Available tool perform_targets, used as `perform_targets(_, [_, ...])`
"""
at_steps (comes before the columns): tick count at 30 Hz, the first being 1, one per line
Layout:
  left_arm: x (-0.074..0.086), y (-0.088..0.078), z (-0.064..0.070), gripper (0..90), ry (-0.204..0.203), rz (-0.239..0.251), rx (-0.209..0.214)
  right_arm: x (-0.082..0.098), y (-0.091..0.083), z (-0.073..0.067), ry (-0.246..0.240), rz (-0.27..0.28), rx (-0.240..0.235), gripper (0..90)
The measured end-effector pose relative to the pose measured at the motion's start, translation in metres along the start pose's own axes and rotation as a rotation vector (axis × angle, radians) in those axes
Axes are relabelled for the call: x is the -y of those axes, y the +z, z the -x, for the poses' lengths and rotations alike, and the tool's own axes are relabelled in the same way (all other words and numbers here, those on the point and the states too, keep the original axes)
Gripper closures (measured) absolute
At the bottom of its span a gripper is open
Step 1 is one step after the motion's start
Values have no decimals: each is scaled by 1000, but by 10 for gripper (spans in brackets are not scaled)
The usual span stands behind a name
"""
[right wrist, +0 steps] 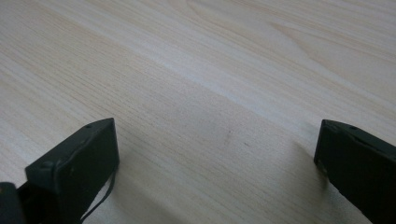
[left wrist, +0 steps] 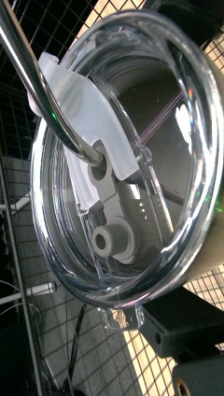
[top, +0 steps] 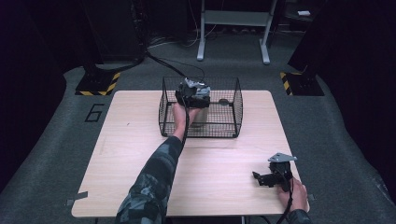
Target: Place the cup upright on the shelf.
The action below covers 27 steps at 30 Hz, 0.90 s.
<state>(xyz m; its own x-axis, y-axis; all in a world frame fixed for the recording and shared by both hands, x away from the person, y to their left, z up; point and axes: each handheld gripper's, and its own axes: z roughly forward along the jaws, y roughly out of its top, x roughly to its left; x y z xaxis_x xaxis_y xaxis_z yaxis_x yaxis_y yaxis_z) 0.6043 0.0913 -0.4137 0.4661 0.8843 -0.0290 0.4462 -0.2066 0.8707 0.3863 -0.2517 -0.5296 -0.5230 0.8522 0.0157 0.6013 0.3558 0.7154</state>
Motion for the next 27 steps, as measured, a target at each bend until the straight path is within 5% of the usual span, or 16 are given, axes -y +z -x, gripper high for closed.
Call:
perform_targets(14, [8, -8, 4, 38, 46, -33, 4, 0, 0, 1, -13, -2, 8, 0])
perform_targets(25, [7, -14, 3, 0, 43, -46, 23, 0, 0, 1, -12, -3, 7, 0])
perform_targets(27, [6, -17, 3, 0, 16, -45, 44, 0, 0, 1, -14, -2, 7, 0])
